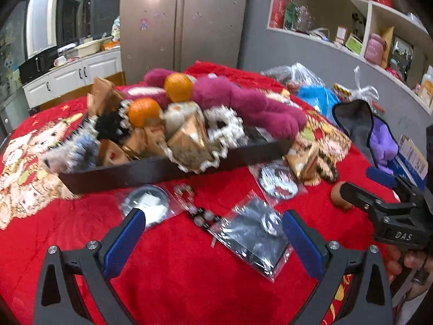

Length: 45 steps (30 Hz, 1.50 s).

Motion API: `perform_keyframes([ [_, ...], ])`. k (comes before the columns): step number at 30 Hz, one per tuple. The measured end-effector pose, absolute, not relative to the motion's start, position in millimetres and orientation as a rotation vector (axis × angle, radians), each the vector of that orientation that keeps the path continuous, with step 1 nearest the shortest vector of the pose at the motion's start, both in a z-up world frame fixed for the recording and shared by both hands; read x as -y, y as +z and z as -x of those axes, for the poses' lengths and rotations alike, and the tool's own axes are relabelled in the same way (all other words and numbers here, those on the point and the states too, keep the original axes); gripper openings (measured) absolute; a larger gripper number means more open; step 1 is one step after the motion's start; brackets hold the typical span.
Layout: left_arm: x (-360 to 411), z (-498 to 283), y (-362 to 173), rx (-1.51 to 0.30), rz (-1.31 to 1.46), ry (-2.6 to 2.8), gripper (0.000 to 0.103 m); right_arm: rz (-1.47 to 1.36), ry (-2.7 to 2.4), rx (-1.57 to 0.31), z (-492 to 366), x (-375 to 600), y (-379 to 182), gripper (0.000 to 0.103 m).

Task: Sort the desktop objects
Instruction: 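Move both tools over the clay figurine and the clear-bagged black packet, then close the left tool on the clear-bagged black packet while the right tool closes on the brown clay figurine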

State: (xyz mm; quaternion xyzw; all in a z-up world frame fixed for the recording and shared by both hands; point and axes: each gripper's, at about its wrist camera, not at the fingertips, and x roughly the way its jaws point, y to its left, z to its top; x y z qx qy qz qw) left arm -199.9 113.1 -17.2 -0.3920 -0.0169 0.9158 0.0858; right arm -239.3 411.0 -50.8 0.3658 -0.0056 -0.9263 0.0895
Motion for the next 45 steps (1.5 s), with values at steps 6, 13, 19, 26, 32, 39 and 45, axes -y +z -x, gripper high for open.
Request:
perform_keyframes([
  [6, -128.7, 202.5, -34.9, -0.012, 1.231, 2.683, 0.103, -1.112, -2.769, -0.062, 238.9, -402.8, -58.9, 0.102],
  [13, -136.3, 207.7, -54.3, -0.044, 1.3, 2.648, 0.103, -1.173, -2.772, -0.049, 243.4, -406.4, -67.4, 0.102],
  [19, -135.5, 208.3, -59.9, -0.032, 1.316, 2.636, 0.103, -1.203, -2.773, -0.03, 246.0, -408.8, -70.1, 0.101],
  [26, -136.8, 207.5, -61.2, -0.039, 1.318, 2.638, 0.103, -1.337, -2.734, 0.028, 257.3, -414.3, -84.0, 0.083],
  [32, -136.5, 206.8, -61.5, -0.039, 1.318, 2.638, 0.103, -1.348, -2.756, 0.011, 257.6, -414.0, -85.0, 0.066],
  [39, -139.9, 208.3, -60.4, -0.046, 1.317, 2.643, 0.103, -1.322, -2.746, -0.008, 256.8, -410.9, -83.5, 0.049],
  [45, -138.6, 204.1, -56.4, -0.015, 1.279, 2.642, 0.085, -1.304, -2.749, -0.05, 253.4, -404.4, -82.4, 0.041],
])
